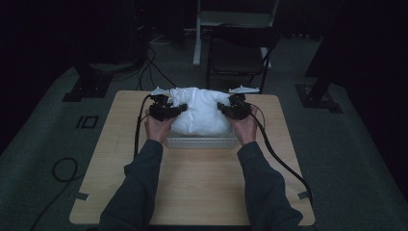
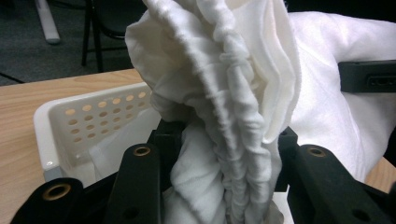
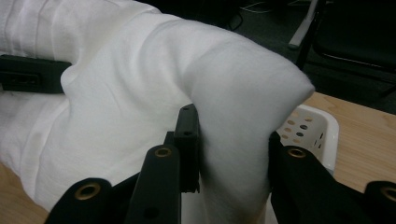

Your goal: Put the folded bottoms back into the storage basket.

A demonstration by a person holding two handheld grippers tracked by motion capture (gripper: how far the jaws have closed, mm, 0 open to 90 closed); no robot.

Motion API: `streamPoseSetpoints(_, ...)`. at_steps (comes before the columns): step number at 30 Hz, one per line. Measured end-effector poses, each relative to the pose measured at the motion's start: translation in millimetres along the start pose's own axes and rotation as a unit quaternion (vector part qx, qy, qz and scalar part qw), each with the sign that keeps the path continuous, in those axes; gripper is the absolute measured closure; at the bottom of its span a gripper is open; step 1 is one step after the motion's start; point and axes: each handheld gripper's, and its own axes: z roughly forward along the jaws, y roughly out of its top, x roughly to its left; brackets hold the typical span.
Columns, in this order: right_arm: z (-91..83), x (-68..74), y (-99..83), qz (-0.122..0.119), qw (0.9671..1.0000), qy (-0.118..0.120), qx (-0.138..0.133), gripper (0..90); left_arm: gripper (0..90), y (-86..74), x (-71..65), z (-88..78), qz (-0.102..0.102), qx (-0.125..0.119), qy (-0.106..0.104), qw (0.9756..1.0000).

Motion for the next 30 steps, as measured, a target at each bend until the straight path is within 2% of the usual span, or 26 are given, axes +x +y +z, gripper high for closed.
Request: streamPoseSetpoints(30,22.8,-3.0,-8.5,0.004,0.9997,-0.010,0.023,71.3,59.1,-8.8,6.6,20.2,-0.004,0.029,0.029,0.9991)
